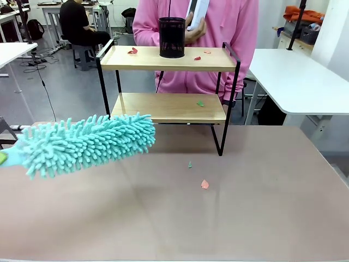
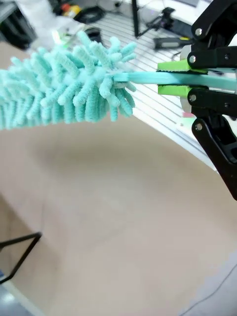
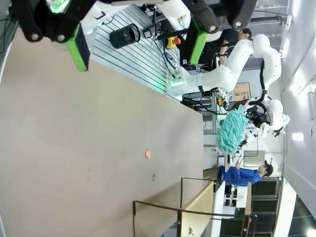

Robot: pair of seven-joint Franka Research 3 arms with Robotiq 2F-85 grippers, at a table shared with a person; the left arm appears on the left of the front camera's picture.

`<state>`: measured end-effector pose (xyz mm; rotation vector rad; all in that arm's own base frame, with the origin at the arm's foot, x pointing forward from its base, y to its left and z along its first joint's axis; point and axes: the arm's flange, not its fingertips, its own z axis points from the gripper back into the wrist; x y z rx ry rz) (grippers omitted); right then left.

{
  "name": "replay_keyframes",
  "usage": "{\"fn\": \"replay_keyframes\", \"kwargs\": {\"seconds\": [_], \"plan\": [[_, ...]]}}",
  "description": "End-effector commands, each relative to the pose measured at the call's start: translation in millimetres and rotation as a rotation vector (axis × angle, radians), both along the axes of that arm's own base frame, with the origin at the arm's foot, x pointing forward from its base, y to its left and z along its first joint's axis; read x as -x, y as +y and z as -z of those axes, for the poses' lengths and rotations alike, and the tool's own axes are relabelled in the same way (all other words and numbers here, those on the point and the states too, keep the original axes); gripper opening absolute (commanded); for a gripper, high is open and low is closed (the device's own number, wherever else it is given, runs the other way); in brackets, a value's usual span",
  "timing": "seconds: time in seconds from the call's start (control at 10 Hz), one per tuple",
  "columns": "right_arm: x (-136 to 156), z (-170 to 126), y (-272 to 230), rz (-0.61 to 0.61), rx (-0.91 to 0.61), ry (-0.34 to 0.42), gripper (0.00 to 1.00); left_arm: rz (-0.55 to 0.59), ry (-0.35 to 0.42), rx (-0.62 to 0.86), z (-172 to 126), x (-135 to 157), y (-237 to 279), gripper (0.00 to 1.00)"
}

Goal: Clean the shelf.
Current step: Clean the specific tier of the Shelf with the Duster once objects are removed.

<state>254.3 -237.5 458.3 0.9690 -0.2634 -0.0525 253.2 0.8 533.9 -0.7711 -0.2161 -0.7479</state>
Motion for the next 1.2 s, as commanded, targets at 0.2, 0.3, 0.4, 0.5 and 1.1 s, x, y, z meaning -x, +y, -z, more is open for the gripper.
{"fn": "replay_keyframes", "kwargs": {"seconds": [0.2, 0.3, 0.4, 0.5, 1.1], "plan": [[1, -2, -2, -0.018, 0.007, -0.017, 1.00, -0.235, -0.097, -0.017, 10, -40, -84, 0.12], [1, -2, -2, -0.018, 0.007, -0.017, 1.00, -0.248, -0.118, -0.044, 13, -51, -101, 0.12], [1, -2, -2, -0.018, 0.007, -0.017, 1.00, -0.322, -0.159, -0.046, 20, -70, -118, 0.12], [1, -2, -2, -0.018, 0.007, -0.017, 1.00, -0.338, -0.106, 0.010, 22, -86, -128, 0.12], [1, -2, -2, -0.018, 0.007, -0.017, 1.00, -0.436, -0.235, -0.015, 22, -77, -153, 0.12]]}}
